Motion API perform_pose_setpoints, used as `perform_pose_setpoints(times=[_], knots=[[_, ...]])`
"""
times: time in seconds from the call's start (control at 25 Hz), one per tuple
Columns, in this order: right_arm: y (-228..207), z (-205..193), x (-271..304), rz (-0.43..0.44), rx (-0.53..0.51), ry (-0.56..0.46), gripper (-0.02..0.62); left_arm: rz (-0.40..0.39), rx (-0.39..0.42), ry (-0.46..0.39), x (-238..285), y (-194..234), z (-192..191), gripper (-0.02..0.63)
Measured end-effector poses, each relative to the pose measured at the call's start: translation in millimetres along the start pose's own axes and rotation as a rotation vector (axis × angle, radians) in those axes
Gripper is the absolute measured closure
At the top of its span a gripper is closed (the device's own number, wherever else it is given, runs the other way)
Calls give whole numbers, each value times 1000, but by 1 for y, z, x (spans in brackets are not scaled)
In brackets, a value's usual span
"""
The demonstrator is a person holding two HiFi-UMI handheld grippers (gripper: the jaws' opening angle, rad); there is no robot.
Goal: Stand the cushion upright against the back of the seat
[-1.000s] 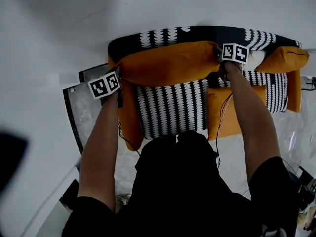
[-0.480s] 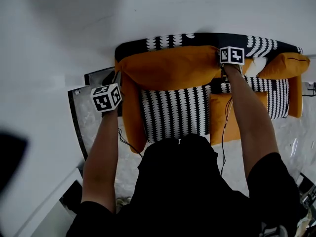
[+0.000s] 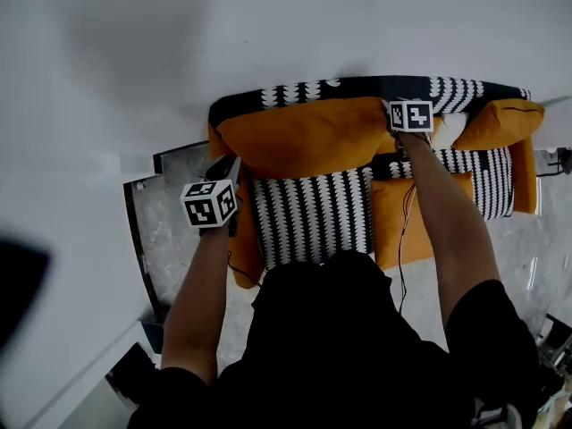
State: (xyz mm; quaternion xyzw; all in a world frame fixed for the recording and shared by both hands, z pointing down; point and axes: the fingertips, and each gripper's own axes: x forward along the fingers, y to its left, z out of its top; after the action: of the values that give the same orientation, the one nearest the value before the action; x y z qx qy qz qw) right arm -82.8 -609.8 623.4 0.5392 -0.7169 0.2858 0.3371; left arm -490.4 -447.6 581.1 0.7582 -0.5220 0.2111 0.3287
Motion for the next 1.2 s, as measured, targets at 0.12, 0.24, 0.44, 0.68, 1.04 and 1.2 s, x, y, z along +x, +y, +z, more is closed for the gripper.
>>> perform_pose_setpoints(times=[0.12, 0.24, 0.44, 0.68, 1.04, 1.2], knots=[[8, 6, -34, -5, 12, -88, 462, -21, -19, -40, -5, -15, 9, 514], [24, 3, -71, 32, 32, -167, 463, -46, -19, -74, -11, -32, 19, 518], [57, -13, -141, 144, 74, -291, 506, -127, 49, -104, -27, -73, 31, 553], [94, -49, -219, 303, 205, -393, 551, -200, 118, -107, -60, -113, 24, 578], [116, -84, -291, 426, 91, -436, 560, -243, 153, -122, -90, -191, 0, 584], [97, -98, -328, 428, 49, -471, 558, -231, 179, -167, -110, -236, -8, 584]])
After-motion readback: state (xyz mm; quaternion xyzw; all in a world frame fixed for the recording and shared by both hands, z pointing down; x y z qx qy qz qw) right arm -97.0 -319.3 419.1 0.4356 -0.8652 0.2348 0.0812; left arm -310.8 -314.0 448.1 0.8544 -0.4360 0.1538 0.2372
